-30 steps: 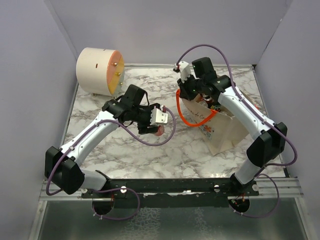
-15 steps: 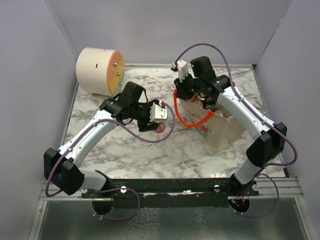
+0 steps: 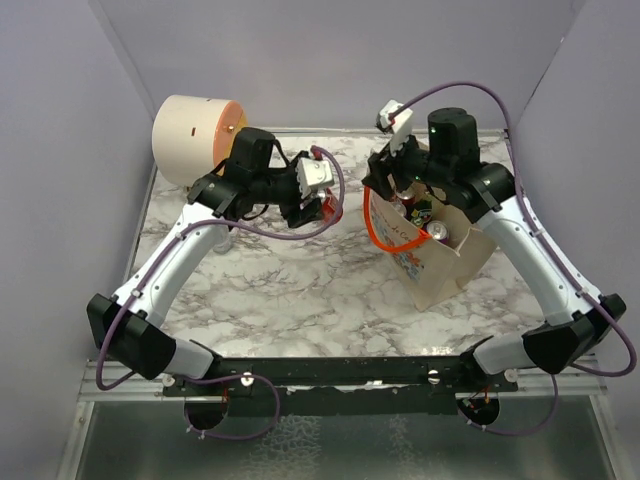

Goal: Place the beverage into the canvas bag
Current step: Adjust the canvas bag at the center of the board, then place the drink in the canvas bag.

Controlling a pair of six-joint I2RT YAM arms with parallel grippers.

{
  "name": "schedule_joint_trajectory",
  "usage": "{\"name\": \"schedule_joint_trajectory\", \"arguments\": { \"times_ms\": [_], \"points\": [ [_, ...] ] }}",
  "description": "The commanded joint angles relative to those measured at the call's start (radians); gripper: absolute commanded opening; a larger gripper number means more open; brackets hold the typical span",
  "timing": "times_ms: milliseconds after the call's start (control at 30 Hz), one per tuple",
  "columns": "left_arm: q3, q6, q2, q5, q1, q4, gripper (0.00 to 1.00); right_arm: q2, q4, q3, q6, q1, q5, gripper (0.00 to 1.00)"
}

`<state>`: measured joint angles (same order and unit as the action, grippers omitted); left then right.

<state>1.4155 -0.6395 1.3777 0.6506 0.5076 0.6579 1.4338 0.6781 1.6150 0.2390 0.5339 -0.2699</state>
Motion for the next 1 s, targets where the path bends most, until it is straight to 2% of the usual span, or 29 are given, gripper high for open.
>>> {"name": "schedule_joint_trajectory", "arguments": {
  "times_ms": [0,133,367,633,800,967],
  "points": [
    [0.168,0.156,0.051,0.061,-0.02,-0.176,0.0,-0.078,-0.023,-0.028,-0.025,-0.086,0.018,0.67],
    [0.304,0.282,0.132,0.033,0.002,-0.223,0.0,-0.167,-0.013,-0.067,-0.051,-0.202,0.001,0.68],
    [0.59,0.343,0.3,-0.099,0.169,-0.185,0.0,-0.281,0.008,-0.138,-0.112,-0.415,-0.018,0.68],
    [0.687,0.467,0.43,-0.172,0.301,-0.271,0.0,-0.382,0.025,-0.24,-0.142,-0.6,-0.006,0.69],
    [0.773,0.47,0.533,-0.194,0.36,-0.205,0.0,-0.439,0.028,-0.305,-0.152,-0.689,-0.036,0.69],
    [0.794,0.485,0.584,-0.185,0.394,-0.196,0.0,-0.498,0.045,-0.365,-0.155,-0.748,-0.072,0.69]
  ]
}}
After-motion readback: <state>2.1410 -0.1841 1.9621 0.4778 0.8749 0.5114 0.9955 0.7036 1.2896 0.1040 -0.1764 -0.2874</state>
